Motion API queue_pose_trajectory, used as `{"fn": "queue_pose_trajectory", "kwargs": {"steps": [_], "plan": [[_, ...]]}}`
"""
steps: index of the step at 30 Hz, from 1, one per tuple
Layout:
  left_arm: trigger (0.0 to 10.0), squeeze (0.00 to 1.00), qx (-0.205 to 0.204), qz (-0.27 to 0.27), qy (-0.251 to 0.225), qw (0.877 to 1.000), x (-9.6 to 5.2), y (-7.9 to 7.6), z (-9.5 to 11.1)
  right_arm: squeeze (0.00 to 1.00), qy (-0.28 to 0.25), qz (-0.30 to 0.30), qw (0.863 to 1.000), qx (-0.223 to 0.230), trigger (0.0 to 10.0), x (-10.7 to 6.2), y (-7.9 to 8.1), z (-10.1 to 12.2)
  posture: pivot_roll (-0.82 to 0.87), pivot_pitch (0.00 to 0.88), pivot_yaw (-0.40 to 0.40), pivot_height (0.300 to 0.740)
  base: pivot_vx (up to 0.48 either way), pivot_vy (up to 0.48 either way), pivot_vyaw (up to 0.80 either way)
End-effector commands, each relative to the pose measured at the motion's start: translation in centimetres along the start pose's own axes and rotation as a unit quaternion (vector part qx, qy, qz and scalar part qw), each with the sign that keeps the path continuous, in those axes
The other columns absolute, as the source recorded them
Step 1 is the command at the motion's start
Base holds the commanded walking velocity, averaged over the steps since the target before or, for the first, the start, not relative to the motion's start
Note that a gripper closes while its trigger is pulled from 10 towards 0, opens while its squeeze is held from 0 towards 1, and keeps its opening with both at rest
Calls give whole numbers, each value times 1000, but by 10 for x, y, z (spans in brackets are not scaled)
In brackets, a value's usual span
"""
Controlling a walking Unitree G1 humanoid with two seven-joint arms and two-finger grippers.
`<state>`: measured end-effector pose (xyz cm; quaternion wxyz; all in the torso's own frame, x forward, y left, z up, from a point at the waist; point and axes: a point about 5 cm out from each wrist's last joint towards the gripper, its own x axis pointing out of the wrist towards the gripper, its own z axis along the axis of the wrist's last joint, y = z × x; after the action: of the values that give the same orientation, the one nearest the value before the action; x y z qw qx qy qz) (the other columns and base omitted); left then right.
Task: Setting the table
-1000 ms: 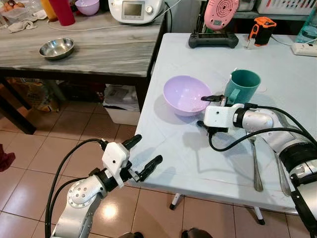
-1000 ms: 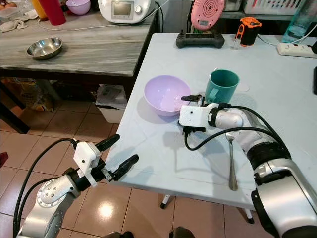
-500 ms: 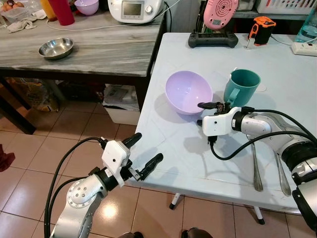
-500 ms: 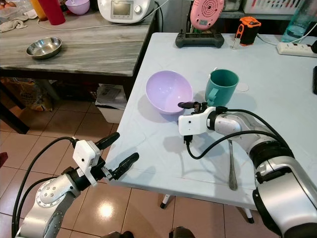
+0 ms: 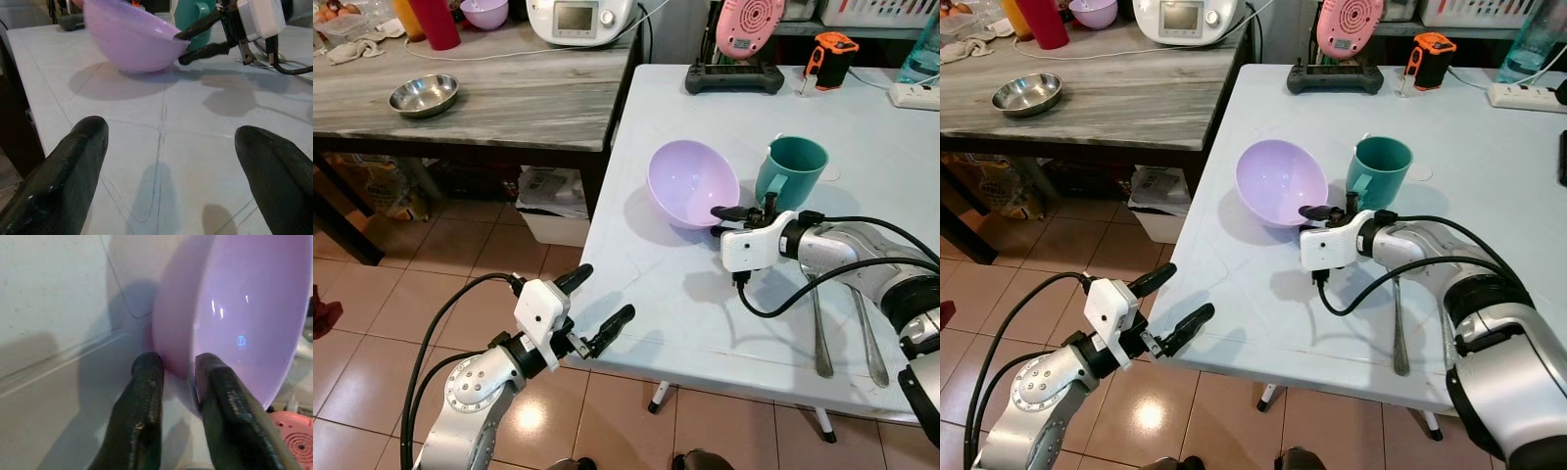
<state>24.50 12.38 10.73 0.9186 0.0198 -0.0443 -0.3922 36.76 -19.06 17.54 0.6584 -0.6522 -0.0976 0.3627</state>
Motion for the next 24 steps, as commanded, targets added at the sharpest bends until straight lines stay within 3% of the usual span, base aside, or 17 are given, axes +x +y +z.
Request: {"fn": "queue_pose_trajectory", "kwargs": {"steps": [1,13,17,21,22,23,24], "plan": [[10000,0,5,-4,6,1000,1,0,-1,0,-9,-14,1000,-16,0,-1,-10,1,-208,127,67,740,0,0,0],[10000,0,13,31,1,999,2,5,3,0,-74,-87,993,23,0,-1,-19,18,-203,117,59,740,0,0,0],[10000,0,15,102,10,995,4,24,-2,0,-150,-192,965,100,0,2,-22,51,-212,113,69,740,0,0,0],[10000,0,12,130,11,991,6,35,-4,0,-162,-237,946,151,0,3,-20,65,-219,110,66,740,0,0,0],[10000,0,7,140,9,990,7,39,-4,0,-165,-255,938,167,3765,3,-18,71,-219,110,66,740,0,0,0],[10000,0,4,150,6,989,9,43,-3,0,-169,-269,930,188,10000,2,-14,78,-219,109,66,740,0,0,0],[10000,0,-1,164,0,986,11,50,-1,0,-174,-287,917,217,10000,1,-8,88,-219,109,66,740,0,0,0]]}}
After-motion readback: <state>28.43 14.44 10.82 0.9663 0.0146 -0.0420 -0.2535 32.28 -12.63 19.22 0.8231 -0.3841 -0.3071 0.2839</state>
